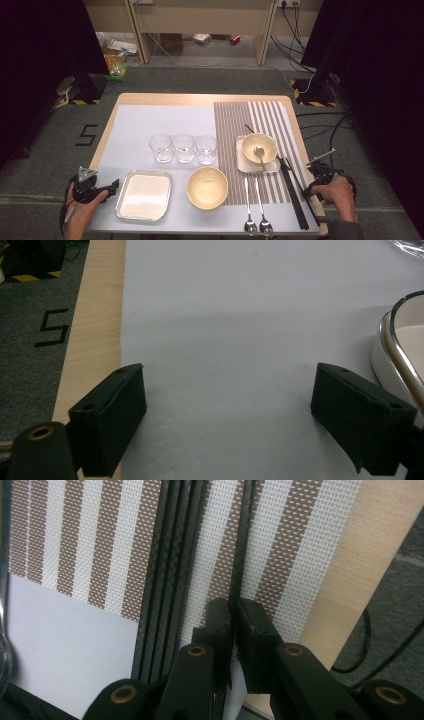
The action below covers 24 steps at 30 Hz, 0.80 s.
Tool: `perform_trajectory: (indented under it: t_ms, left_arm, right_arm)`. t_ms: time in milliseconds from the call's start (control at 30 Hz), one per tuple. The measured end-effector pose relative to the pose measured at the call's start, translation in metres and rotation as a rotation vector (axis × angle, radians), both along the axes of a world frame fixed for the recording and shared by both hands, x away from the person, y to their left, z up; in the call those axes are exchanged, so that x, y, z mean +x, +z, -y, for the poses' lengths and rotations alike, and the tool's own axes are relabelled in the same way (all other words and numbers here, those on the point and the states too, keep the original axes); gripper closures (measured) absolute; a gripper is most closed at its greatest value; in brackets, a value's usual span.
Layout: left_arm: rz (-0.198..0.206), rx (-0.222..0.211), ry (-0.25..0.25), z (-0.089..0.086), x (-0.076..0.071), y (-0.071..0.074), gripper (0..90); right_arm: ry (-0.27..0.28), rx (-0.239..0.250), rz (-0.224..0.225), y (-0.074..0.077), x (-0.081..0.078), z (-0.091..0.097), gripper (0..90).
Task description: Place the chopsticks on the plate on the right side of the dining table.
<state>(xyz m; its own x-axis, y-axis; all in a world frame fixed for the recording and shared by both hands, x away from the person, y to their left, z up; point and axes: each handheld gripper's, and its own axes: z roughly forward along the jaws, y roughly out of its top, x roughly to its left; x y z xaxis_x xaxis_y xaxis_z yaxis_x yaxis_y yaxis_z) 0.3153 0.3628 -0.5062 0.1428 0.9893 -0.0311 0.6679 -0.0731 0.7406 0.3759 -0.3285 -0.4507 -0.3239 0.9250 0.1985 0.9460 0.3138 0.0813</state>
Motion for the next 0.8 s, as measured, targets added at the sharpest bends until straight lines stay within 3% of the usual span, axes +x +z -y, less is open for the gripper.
perform_trajectory:
  t_ms: [100, 267, 333, 433, 500, 533, 700, 800]
  left_arm:
    - [0.0, 0.0, 0.0, 0.0, 0.0, 0.0, 13.6]
    - [0.0, 0.0, 0.0, 0.0, 0.0, 0.0, 13.6]
    - [0.0, 0.0, 0.0, 0.0, 0.0, 0.0, 13.6]
    - [0.0, 0.0, 0.0, 0.0, 0.0, 0.0, 13.6]
    - [0.001, -0.002, -0.001, 0.0, 0.0, 0.0, 13.6]
    - [0.0, -0.002, 0.0, 0.0, 0.0, 0.0, 13.6]
    - [0.0, -0.002, -0.001, 0.0, 0.0, 0.0, 13.6]
    - [0.0, -0.002, -0.001, 0.0, 0.0, 0.0, 13.6]
  right_arm:
    - [-0.007, 0.002, -0.007, 0.0, 0.001, 0.001, 84.8]
    - [-0.041, 0.096, 0.009, -0.003, -0.002, 0.014, 85.6]
    - [-0.022, 0.106, 0.026, -0.004, -0.003, 0.016, 85.6]
    - [-0.036, 0.119, 0.018, -0.003, -0.004, 0.016, 85.7]
    - [-0.001, 0.135, 0.046, -0.005, -0.004, 0.021, 85.7]
    - [-0.021, 0.137, 0.035, -0.004, -0.006, 0.019, 85.7]
    - [-0.012, 0.173, 0.073, -0.004, -0.009, 0.022, 86.1]
    - [0.001, 0.161, 0.09, -0.002, -0.007, 0.021, 86.1]
